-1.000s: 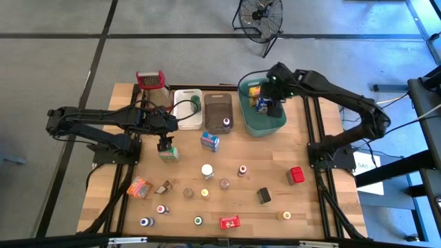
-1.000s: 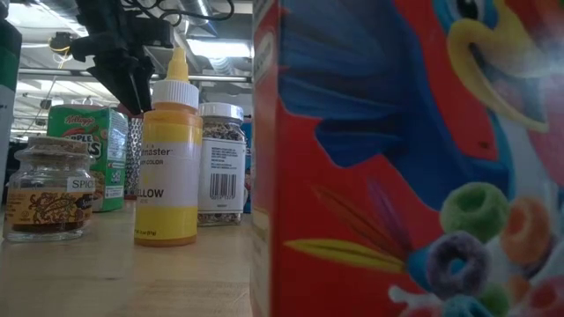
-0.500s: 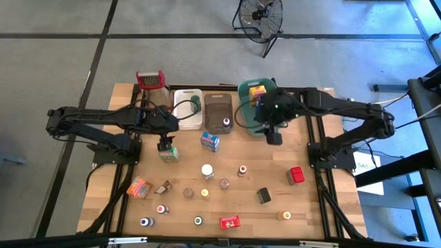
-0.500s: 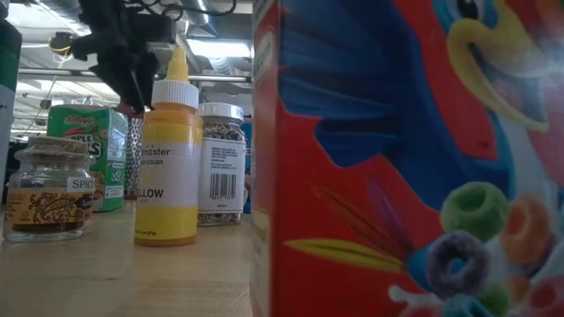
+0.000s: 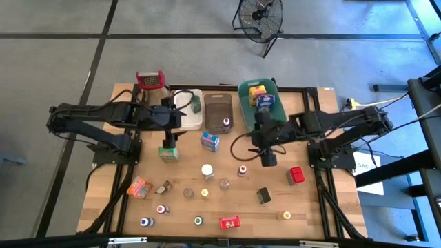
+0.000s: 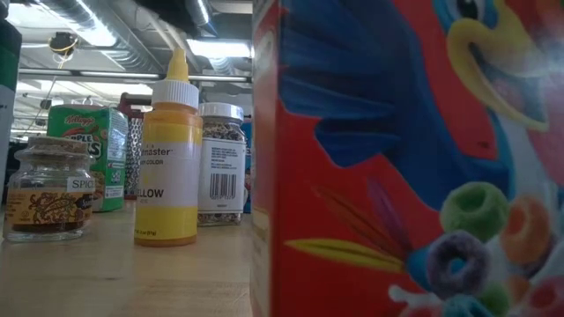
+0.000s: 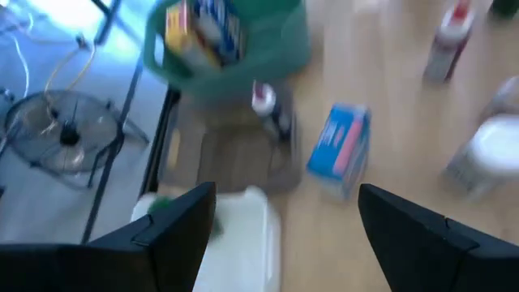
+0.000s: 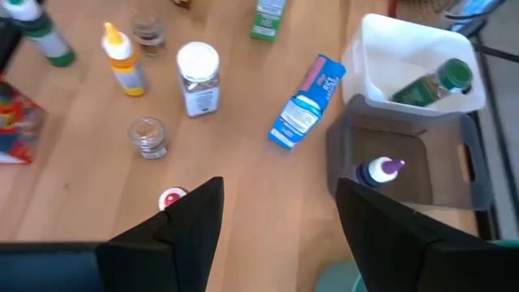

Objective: Pick & Place Kitchen Items
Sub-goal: Put the red food coloring bottle into the middle black transparent bin

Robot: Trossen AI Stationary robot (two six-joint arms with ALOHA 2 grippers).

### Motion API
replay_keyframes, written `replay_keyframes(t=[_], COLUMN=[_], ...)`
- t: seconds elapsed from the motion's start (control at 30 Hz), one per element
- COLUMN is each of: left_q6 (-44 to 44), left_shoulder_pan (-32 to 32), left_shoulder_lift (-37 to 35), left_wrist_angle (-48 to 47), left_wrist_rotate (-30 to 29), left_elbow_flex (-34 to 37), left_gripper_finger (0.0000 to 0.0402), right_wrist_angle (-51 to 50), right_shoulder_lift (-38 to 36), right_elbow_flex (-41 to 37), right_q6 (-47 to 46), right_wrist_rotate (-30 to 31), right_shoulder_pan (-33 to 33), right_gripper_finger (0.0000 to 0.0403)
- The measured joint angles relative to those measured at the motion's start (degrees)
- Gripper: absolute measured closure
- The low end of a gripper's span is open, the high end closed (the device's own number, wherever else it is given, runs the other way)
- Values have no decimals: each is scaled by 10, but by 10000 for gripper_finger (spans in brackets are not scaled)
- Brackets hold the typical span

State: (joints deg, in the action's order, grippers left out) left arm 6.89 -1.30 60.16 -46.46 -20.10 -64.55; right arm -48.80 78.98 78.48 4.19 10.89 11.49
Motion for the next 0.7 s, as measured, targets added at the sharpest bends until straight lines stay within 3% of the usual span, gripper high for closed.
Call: replay_keyframes(t=[0.33,0.57,0.7], left_q6=[-51,-57,-57], left_shoulder_pan=[-7,-7,-7], left_shoulder_lift=[0,1,3], left_wrist_angle=[136,134,130], left_wrist_rotate=[18,21,75], left_elbow_flex=[0,0,4], left_gripper_finger=[103,103,103], right_wrist_angle=[2,0,-2], right_shoulder_lift=[23,25,25], right_elbow_flex=[0,0,0], right_q6=[-28,-36,-40], right_wrist_rotate=[41,41,41], right_shoulder_pan=[21,22,22], right_gripper_finger=[162,162,162])
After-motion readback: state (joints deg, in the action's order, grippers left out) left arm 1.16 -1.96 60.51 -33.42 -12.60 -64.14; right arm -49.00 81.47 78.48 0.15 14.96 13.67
